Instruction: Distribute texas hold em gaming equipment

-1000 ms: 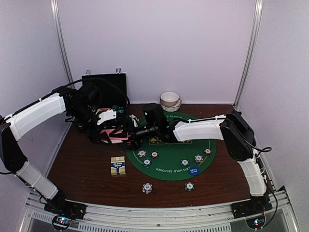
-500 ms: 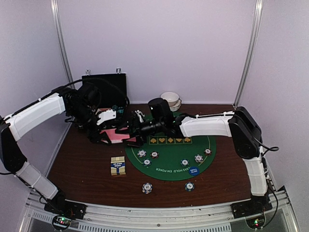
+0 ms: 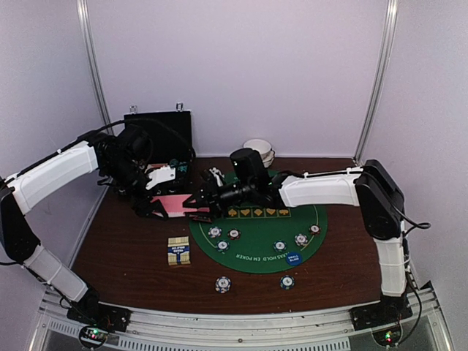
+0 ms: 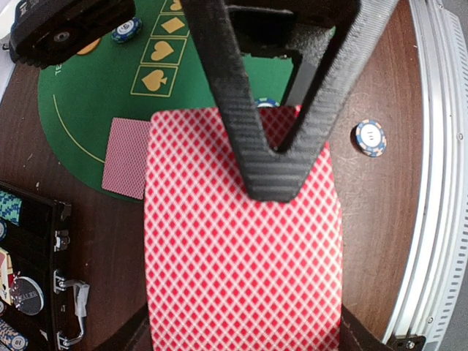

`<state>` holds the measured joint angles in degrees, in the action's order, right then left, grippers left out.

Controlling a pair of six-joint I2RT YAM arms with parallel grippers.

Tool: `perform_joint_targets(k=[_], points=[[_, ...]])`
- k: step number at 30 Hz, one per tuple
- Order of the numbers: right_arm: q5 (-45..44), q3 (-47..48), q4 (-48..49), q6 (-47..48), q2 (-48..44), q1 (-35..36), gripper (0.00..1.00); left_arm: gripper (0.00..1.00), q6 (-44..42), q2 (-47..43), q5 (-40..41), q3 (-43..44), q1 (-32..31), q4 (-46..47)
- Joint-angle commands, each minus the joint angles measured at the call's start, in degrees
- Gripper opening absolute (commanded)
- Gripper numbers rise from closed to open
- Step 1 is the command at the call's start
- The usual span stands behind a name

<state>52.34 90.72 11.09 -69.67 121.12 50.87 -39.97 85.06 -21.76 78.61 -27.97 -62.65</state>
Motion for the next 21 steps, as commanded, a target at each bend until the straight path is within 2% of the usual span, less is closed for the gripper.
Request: perform_joint_targets(k=[1,13,21], points=[[0.5,-1.6,-0.2,0.3,-4.4,-1.0,0.26,0.00,-0.7,-1.8,-1.0,0.0,-0.2,1.5],[0.3,-7.0,6.3,-4.2,-8.0,-2.6,0.00,0.00,-1.0,-1.7,-0.4,-0.2,-0.2,1.4],[0.9,-9.8,7.9,-5.7,-9.8,-5.2,0.00,0.00,-1.5,-1.6,0.4,-0.4,-0.2,1.2]])
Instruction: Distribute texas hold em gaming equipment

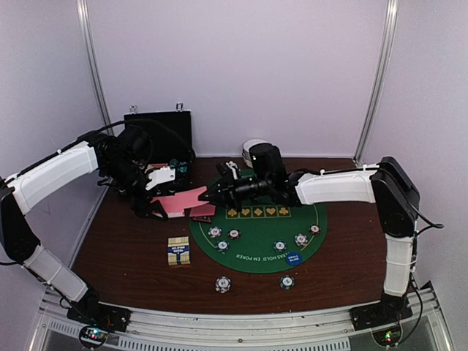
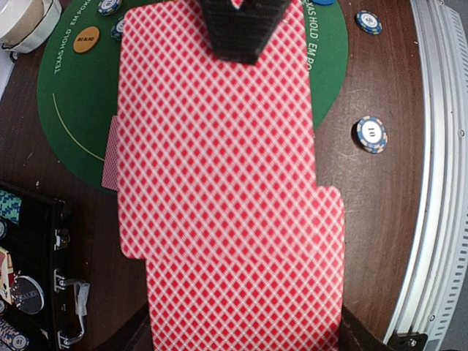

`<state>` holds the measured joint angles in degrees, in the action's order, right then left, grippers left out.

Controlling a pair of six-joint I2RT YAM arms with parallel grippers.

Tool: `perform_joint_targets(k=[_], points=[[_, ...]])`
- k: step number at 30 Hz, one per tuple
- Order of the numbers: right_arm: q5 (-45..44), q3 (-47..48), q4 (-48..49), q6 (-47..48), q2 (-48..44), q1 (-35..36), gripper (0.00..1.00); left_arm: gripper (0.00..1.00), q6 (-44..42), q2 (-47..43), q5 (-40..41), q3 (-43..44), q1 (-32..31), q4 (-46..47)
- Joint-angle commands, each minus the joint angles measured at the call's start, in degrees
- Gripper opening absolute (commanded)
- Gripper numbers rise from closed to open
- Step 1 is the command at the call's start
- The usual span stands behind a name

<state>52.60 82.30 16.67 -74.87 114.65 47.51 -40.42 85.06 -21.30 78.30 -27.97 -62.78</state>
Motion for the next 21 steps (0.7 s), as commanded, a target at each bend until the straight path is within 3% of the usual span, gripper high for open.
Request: perform_joint_targets(k=[1,12,21], points=[[0.8,-1.7,1.8,-0.1,-3.8,-2.6,0.00,0.00,-1.1,-1.6,0.1,-0.1,-0.2,1.3],[2.5,-3.7,-9.8,9.9,-6.1,-17.4,0.00,0.00,-1.3,-0.7,0.8,0.4,-0.2,1.0],[-5.7,12.1,-33.1,28.8,4.8,-24.4,0.00,0.00,-1.0,-0.5,0.5,1.3,-0.2,0.0]])
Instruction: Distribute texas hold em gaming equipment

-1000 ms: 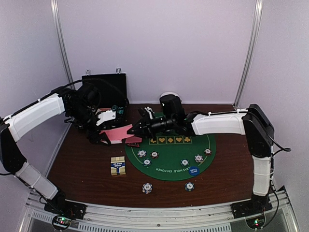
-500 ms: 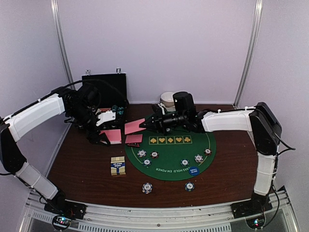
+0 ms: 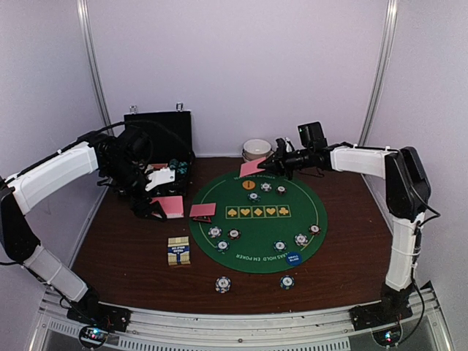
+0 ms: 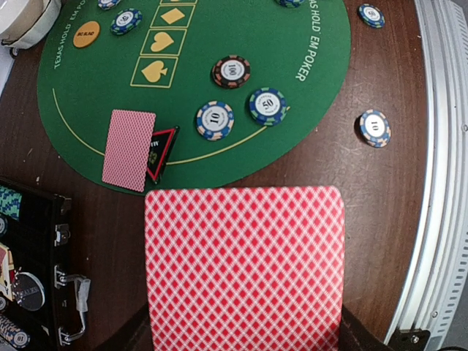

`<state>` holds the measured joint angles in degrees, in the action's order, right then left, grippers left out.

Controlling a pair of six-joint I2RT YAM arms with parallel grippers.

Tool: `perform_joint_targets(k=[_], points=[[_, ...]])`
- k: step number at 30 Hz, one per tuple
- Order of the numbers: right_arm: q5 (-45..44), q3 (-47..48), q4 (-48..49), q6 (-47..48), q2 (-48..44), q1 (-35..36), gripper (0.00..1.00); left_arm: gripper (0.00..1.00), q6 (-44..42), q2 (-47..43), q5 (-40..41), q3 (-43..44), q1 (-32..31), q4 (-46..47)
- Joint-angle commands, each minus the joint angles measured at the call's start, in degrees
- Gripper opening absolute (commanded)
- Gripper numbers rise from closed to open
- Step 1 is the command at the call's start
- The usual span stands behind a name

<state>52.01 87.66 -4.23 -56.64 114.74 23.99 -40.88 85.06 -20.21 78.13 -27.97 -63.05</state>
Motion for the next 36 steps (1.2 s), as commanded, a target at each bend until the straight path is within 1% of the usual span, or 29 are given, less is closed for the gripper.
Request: perform_joint_targets(k=[1,6,13,20,22,25,27,30,36], points=[[-6.1,9.6,-14.0,11.9,6.3,-1.0,0.00,0.00,-0.6,-0.5,-0.7,1.5,-0.2,0.2],[-10.4,18.8,-20.0,15.7,13.6,-1.1,0.00,0.00,-0.7,-0.6,-0.8,1.6,-0.2,0.1],[-12.4,25.3,-18.8,14.7,21.0,-1.2,0.00,0.00,-0.8,-0.6,-1.1,1.6,-0.2,-0.1],[-14.1,28.9,-19.2,15.7,25.1,-1.2,0.00,0.00,-0.8,-0.5,-1.3,1.3,-0.2,-0.2],[-15.6,29.3,-20.8,17.1,25.2,-1.3,0.05,0.00,-0.8,-0.5,-1.3,1.2,-0.2,-0.2],[-17.4,29.5,-22.5,18.8,24.6,-1.3,0.16,0.00,-0.8,-0.4,-1.3,1.2,-0.2,-0.2],[-18.4,29.5,-23.4,19.9,23.8,-1.3,0.28,0.00,-0.8,-0.3,-1.2,1.2,-0.2,-0.2],[-19.7,29.5,-24.8,21.2,22.3,-1.3,0.40,0.00,-0.8,-0.3,-1.2,1.2,-0.2,-0.2],[-21.7,29.4,-27.5,23.3,18.5,-1.2,0.55,0.00,-0.7,-0.4,-1.1,1.2,-0.2,-0.2]])
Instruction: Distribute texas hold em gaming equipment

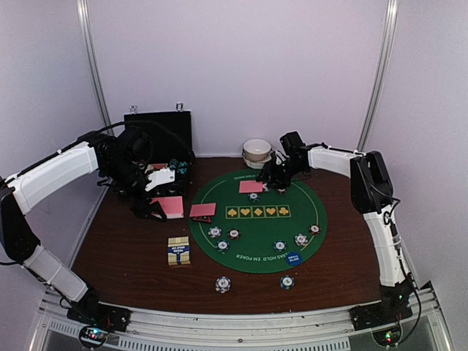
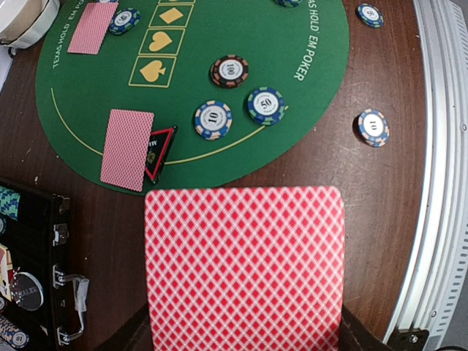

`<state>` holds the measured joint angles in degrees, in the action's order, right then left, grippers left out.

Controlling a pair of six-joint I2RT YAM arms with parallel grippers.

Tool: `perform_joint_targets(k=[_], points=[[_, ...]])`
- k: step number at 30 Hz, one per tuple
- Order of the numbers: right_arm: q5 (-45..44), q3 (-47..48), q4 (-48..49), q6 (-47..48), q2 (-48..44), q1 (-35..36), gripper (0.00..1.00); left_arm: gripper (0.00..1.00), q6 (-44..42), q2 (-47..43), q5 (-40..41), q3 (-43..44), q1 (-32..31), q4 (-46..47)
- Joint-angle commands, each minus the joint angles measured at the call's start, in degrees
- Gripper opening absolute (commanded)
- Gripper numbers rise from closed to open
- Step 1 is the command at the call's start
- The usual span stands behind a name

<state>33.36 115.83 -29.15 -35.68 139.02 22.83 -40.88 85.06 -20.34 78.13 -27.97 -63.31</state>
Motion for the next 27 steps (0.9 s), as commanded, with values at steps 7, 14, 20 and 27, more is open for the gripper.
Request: perform_joint_targets(k=[7,14,20,27], points=[[-5.6,-0.1,-5.9,4.9,-10.6,0.7,0.76,0.00,-0.7,-0.5,-0.4,1.2,-0.2,0.1],[-6.3,-4.4,-6.3,5.3,-16.2,2.6,1.00,0.00,-0.6,-0.8,-0.6,1.2,-0.2,0.1],[-3.5,-11.7,-1.0,2.3,-23.1,7.4,0.99,0.00,-0.4,-0.9,-0.6,1.3,-0.2,0.1],[5.5,-27.6,19.4,-11.6,-31.6,13.0,1.00,0.00,-0.2,-1.0,-0.4,1.3,-0.2,0.1]])
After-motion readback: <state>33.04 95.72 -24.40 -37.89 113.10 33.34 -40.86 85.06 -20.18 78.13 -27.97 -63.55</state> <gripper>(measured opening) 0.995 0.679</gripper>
